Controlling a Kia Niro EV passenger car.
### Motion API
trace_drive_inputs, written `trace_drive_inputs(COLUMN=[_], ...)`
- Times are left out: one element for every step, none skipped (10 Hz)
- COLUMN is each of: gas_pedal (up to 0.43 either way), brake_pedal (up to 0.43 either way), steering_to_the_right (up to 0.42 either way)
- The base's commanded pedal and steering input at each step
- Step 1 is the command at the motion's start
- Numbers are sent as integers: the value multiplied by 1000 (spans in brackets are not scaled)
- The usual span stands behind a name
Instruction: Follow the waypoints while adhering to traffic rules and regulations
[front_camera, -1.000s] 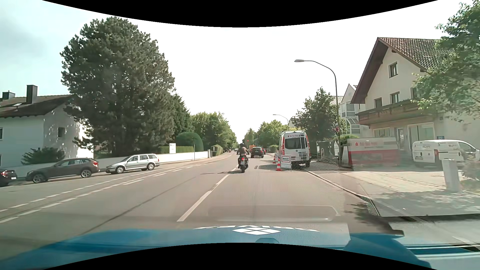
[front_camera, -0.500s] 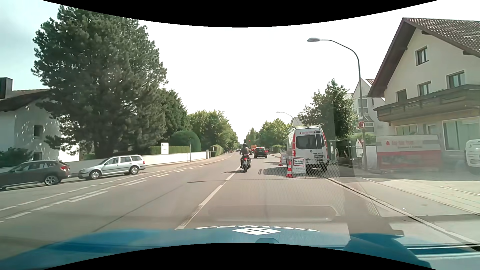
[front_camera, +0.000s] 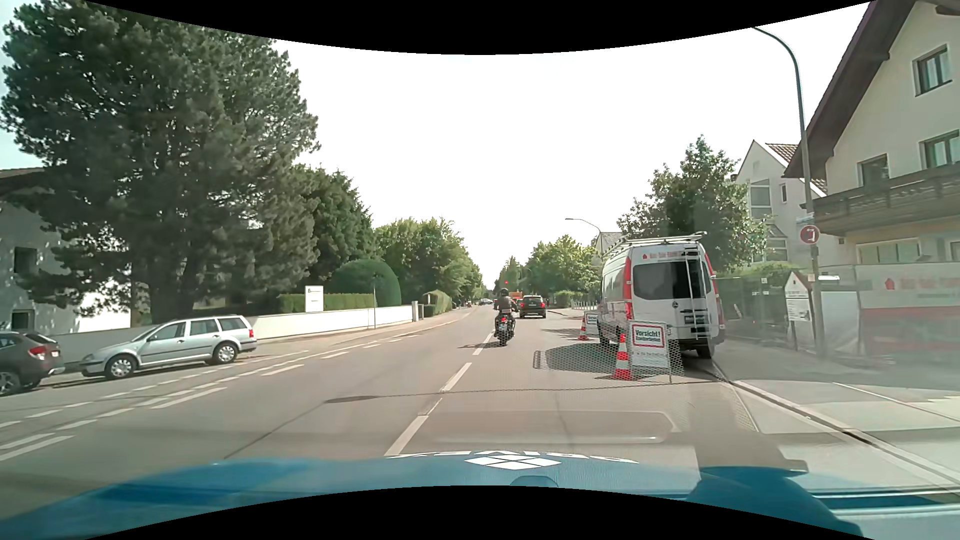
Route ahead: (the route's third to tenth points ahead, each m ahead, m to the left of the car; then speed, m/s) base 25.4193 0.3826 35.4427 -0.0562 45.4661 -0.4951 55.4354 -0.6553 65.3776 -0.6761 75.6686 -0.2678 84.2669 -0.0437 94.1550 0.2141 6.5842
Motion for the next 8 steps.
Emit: trace_drive_inputs(gas_pedal=[0,0,0,0,0,0,0,0], brake_pedal=[0,0,0,0,0,0,0,0], steering_to_the_right=[-14,-5,-3,1,8,13,17,21])
